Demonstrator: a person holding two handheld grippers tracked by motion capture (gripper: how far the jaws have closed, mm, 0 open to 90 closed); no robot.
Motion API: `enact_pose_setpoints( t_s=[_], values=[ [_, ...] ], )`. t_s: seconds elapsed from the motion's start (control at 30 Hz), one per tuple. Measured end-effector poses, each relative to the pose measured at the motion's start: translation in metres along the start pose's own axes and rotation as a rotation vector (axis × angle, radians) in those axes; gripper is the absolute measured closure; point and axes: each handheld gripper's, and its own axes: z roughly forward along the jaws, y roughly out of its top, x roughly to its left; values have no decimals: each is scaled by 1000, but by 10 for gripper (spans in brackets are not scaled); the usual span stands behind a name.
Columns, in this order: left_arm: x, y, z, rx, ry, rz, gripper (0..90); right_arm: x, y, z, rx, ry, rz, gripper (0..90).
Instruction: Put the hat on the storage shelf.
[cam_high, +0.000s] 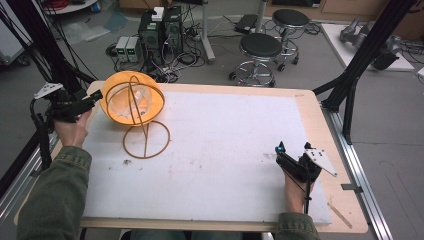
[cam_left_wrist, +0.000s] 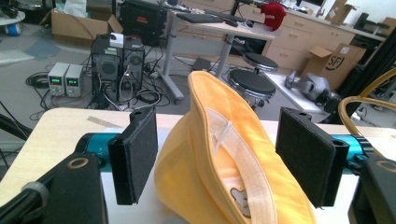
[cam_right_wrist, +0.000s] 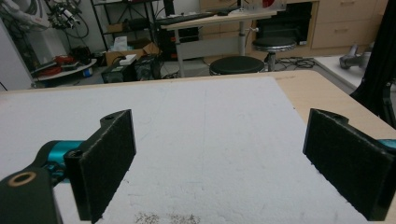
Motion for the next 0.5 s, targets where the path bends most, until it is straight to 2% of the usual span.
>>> enact_pose_setpoints(
  t_s=[0.17, 0.3, 0.37, 0.5],
  values=[
    [3, 6, 9, 12, 16, 8, 300, 0, 0, 0, 0, 0, -1, 83],
    [6, 9, 19, 14, 38, 37, 299, -1, 0, 0, 6, 0, -2, 83],
    [7, 9, 25, 12, 42, 36, 301, 0, 0, 1, 7, 1, -6, 83],
    [11, 6, 39, 40, 60, 35, 301, 0, -1, 2, 8, 5, -14, 83]
  ],
)
